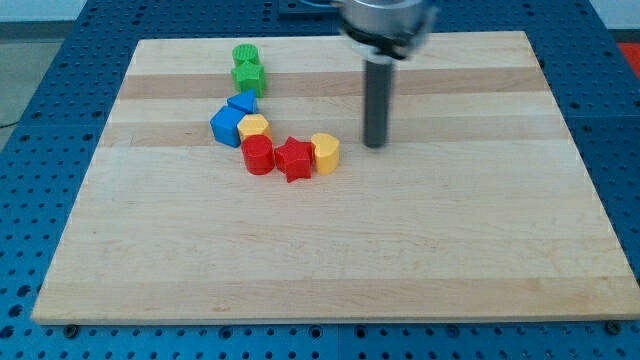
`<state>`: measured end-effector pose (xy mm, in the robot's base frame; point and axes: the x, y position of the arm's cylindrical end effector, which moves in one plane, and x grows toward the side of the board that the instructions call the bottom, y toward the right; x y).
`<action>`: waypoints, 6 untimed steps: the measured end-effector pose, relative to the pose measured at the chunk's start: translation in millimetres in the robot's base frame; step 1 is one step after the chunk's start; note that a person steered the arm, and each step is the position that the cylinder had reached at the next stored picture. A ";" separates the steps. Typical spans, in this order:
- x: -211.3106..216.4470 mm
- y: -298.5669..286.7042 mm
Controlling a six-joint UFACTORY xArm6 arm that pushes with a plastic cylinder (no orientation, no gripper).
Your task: Nudge blue cube up a bit
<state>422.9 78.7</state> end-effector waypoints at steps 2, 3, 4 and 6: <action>116.0 -123.0; 97.0 -242.1; 28.5 -279.2; -7.0 -250.4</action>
